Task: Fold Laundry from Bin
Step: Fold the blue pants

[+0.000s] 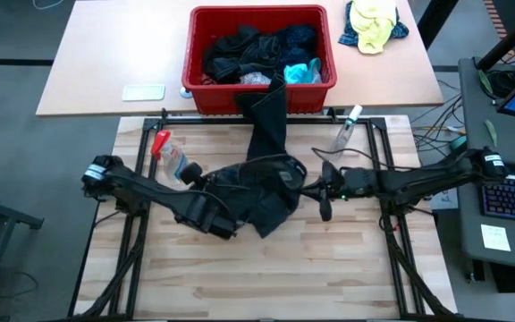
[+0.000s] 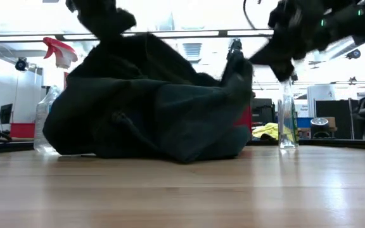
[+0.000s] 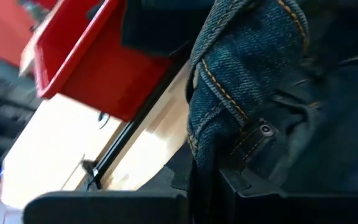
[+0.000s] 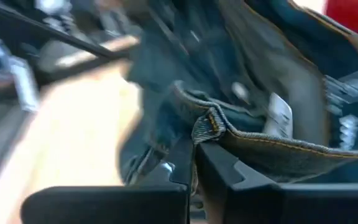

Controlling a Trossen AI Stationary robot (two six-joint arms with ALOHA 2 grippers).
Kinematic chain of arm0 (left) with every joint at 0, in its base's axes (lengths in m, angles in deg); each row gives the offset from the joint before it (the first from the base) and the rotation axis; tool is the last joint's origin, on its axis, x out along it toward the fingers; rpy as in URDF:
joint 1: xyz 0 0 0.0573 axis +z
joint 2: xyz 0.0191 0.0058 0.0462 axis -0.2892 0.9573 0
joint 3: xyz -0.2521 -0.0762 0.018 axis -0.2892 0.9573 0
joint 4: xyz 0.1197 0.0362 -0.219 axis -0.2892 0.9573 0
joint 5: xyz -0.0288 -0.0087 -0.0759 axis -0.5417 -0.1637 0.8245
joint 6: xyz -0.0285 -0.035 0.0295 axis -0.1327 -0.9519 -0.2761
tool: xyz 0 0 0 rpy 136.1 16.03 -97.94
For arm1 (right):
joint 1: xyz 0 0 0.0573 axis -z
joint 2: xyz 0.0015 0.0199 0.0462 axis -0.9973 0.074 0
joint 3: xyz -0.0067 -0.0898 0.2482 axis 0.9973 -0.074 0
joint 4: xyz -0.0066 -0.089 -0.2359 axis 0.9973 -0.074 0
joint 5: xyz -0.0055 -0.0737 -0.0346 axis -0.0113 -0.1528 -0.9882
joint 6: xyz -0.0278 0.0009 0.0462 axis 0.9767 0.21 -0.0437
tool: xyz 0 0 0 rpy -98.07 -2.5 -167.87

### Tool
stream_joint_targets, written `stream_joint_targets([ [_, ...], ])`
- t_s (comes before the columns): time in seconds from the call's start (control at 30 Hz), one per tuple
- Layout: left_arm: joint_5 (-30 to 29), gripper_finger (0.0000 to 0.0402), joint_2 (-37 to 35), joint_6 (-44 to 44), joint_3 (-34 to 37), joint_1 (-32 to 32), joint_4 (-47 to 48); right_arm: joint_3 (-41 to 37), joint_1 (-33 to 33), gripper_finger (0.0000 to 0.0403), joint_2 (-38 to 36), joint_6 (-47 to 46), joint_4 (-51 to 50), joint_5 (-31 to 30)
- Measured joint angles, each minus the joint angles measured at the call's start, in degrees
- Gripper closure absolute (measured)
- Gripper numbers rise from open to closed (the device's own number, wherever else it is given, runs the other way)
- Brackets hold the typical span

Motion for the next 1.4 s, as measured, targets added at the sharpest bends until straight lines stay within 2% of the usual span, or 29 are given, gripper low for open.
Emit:
stream_joint_targets([
  [0.1, -0.4, 0.0393, -0.2, 3.3, -5.1, -3.0, 2.2, 3.6, -0.3, 0.0394, -4.2, 2.4, -5.3, 1.5],
  [0.2, -3.7, 0.0393, -0.2, 4.2, -11.2, -6.2, 6.0, 8.5, -0.9, 0.0394, -8.6, 6.0, -13.5, -0.4],
  [0.3, -6.9, 0.0393, -1.5, 8.1, -16.5, -9.3, 5.6, 12.6, -2.5, 0.0394, -11.9, 8.2, -18.8, -2.3],
  [0.47, -14.2, 0.0393, -2.2, 9.6, -25.1, -14.4, 5.7, 17.0, -7.6, 0.0394, -13.4, 11.5, -20.7, -1.5],
  [0.57, -20.1, 0.0393, -2.2, 7.6, -25.9, -14.6, 5.8, 17.5, -9.7, 0.0394, -11.4, 12.7, -20.1, -5.9],
  [0.67, -18.9, 0.0393, -2.2, 6.9, -22.1, -11.8, 5.7, 17.1, -10.0, 0.0394, -7.8, 13.4, -20.3, -10.7],
  [0.77, -16.8, 0.0393, -2.2, 3.4, -15.0, -7.9, 4.9, 16.7, -8.7, 0.0394, -4.3, 15.6, -22.5, -13.3],
  [0.9, -12.5, 0.0393, -2.5, -7.2, -5.3, -0.8, 4.9, 16.7, -4.2, 0.0394, -2.4, 7.5, -28.2, -29.3],
  [0.97, -8.1, 0.0393, -2.5, -12.8, -1.4, 2.7, 4.7, 16.6, -2.1, 0.0394, -1.7, 2.7, -31.0, -32.6],
  [1.07, -3.9, 0.0393, -2.4, -12.7, 4.0, 6.1, -2.5, 15.3, -0.7, 0.0394, -0.3, 1.0, -27.2, -27.8],
  [1.27, -1.6, 0.0393, -5.1, 8.9, 12.0, 7.1, -33.0, 11.5, -0.6, 0.0394, 7.7, 4.1, -6.3, -12.6],
  [1.4, 6.9, 0.0393, -10.1, 23.6, 15.9, 7.1, -51.6, 10.6, -0.6, 0.0394, 14.0, 5.3, 4.2, -9.3],
])
